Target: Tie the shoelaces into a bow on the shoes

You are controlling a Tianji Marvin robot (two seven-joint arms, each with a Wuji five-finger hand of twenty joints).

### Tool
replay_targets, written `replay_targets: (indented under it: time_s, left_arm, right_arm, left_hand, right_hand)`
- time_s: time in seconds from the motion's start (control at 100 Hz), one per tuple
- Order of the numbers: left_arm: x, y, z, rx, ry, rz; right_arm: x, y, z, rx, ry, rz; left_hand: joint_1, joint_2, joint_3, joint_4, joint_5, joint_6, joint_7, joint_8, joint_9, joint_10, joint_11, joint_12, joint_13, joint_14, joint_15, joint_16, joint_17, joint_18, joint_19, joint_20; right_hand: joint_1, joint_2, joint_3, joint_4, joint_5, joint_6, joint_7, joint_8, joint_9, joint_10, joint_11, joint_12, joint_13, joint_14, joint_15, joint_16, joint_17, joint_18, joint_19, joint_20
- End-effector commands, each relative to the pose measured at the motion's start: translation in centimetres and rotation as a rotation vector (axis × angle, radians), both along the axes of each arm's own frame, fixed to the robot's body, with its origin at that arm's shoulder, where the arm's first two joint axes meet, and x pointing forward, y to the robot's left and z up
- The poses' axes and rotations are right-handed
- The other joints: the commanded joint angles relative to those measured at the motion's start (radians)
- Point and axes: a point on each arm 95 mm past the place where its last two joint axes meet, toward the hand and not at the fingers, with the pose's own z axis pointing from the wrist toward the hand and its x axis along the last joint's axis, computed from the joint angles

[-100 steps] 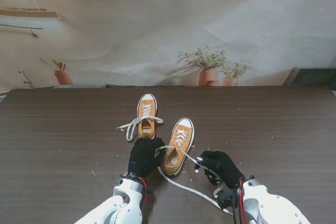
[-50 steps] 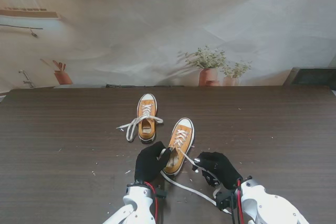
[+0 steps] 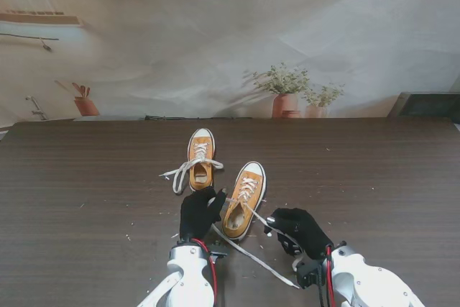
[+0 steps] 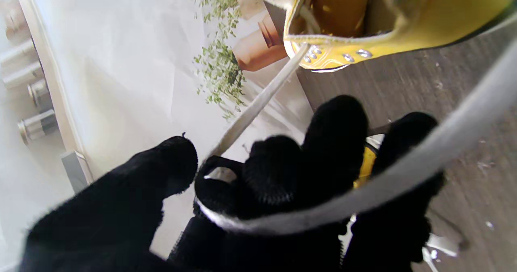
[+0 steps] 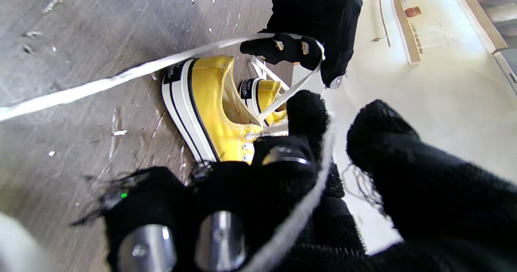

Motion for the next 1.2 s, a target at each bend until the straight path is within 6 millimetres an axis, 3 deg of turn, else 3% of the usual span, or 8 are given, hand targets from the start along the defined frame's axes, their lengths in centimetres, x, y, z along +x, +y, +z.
replay_targets:
  time_s: [0.0, 0.12, 0.27, 0.39, 0.88, 0.96, 1.02, 1.19]
  left_arm:
    - [0.3, -0.2, 0.7, -0.023, -0.004, -0.012]
    - [0.5, 0.5, 0.8, -0.017, 0.01, 0.0]
    - [0.7, 1.6, 1.0, 0.034, -0.011, 0.007]
    - [0.5, 2.3, 1.5, 0.043, -0.026, 0.008]
    - [-0.2, 4.8, 3.9, 0.138, -0.14, 0.037]
    - [-0.1, 5.5, 4.0, 0.194, -0.158, 0.032]
    - [0.1, 6.1, 3.9, 0.25, -0.172, 0.015]
    - [0.5, 7.0, 3.2, 0.301, -0.19, -0.05]
  right_arm:
    - [-0.2, 0.0, 0.1, 0.001, -0.003, 0.022]
    - [-0.2, -0.1, 0.1, -0.01, -0.02, 0.022]
    - [-0.2, -0.2, 0.2, -0.019, -0.047, 0.01]
    - [-0.3, -0.4, 0.5, -0.018, -0.071, -0.006]
    - [-1.3, -1.3, 1.8, 0.021, -0.185, -0.102]
    - [-1.1, -1.5, 1.6, -0.063, -0.221, -0.068]
    - [-0.8, -1.5, 1.5, -0.134, -0.263, -0.077]
    - [0.5, -1.7, 1.2, -0.353, -0.382, -0.103]
  left_hand:
    - [-0.012, -0.007, -0.01, -0.006, 0.038, 0.177, 0.051, 0.029, 0.048, -0.08, 0.099, 0.048, 0.073, -0.056, 0.148, 0.053, 0.079, 0.05, 0.155, -0.009]
    - [-0.002, 0.028, -0.064, -0.014, 0.023, 0.166, 0.066, 0.018, 0.042, -0.077, 0.212, 0.075, 0.071, -0.047, 0.374, 0.096, 0.136, 0.007, 0.425, 0.141]
    - [0.012, 0.058, -0.123, -0.017, 0.009, 0.146, 0.069, 0.007, 0.039, -0.038, 0.29, 0.093, 0.069, -0.03, 0.595, 0.161, 0.201, -0.305, 0.802, 0.459]
    - [0.025, 0.059, -0.141, -0.019, 0.007, 0.157, 0.066, 0.003, 0.037, 0.001, 0.345, 0.104, 0.067, -0.006, 0.671, 0.187, 0.219, -0.378, 0.811, 0.641]
    - [0.054, 0.096, -0.233, -0.05, -0.032, 0.115, 0.012, -0.002, 0.035, 0.016, 0.398, 0.089, 0.066, 0.01, 0.705, 0.181, 0.219, -0.369, 0.812, 0.694]
    - [0.099, 0.104, -0.315, -0.145, -0.102, 0.002, -0.235, -0.087, 0.036, 0.018, 0.388, 0.078, 0.065, 0.026, 0.696, 0.178, 0.216, -0.346, 0.812, 0.679]
    - [0.187, 0.03, -0.325, -0.247, -0.199, -0.069, -0.485, -0.394, 0.034, -0.031, 0.393, 0.07, 0.066, 0.019, 0.689, 0.173, 0.217, -0.354, 0.812, 0.666]
    - [0.39, -0.011, -0.37, -0.314, -0.253, -0.124, -0.757, -0.724, 0.034, -0.048, 0.388, 0.056, 0.066, 0.0, 0.68, 0.165, 0.216, -0.363, 0.812, 0.641]
  right_hand:
    - [0.025, -0.066, -0.023, 0.014, 0.036, 0.005, -0.007, -0.02, 0.065, 0.021, 0.039, 0.024, 0.024, -0.019, 0.093, 0.006, 0.033, 0.01, 0.287, 0.021]
    - [0.074, -0.179, 0.023, 0.007, 0.019, -0.005, 0.038, -0.065, 0.065, -0.001, 0.064, 0.032, 0.025, -0.029, 0.093, 0.02, 0.035, 0.0, 0.287, 0.04]
    - [0.123, -0.202, 0.013, 0.018, 0.039, -0.008, 0.045, -0.09, 0.064, 0.007, 0.108, 0.048, 0.025, -0.029, 0.099, 0.034, 0.037, -0.006, 0.287, 0.067]
    - [0.169, -0.244, 0.066, 0.025, 0.052, -0.001, 0.04, -0.114, 0.065, 0.042, 0.143, 0.059, 0.023, -0.006, 0.1, 0.048, 0.038, 0.006, 0.287, 0.097]
    - [0.208, -0.189, 0.082, 0.018, 0.021, -0.035, 0.006, -0.135, 0.064, 0.032, 0.177, 0.054, 0.024, -0.004, 0.099, 0.058, 0.039, 0.018, 0.287, 0.126]
    - [0.182, -0.171, 0.061, 0.016, -0.013, -0.027, -0.021, -0.157, 0.063, 0.001, 0.163, 0.046, 0.026, -0.028, 0.093, 0.05, 0.041, -0.008, 0.287, 0.104]
    - [0.174, -0.176, 0.062, 0.016, -0.02, -0.021, -0.026, -0.165, 0.063, 0.004, 0.16, 0.045, 0.025, -0.019, 0.094, 0.048, 0.04, -0.003, 0.287, 0.099]
    - [0.172, -0.179, 0.068, 0.016, -0.055, -0.033, -0.047, -0.186, 0.063, -0.008, 0.153, 0.044, 0.026, -0.032, 0.092, 0.043, 0.041, -0.011, 0.287, 0.091]
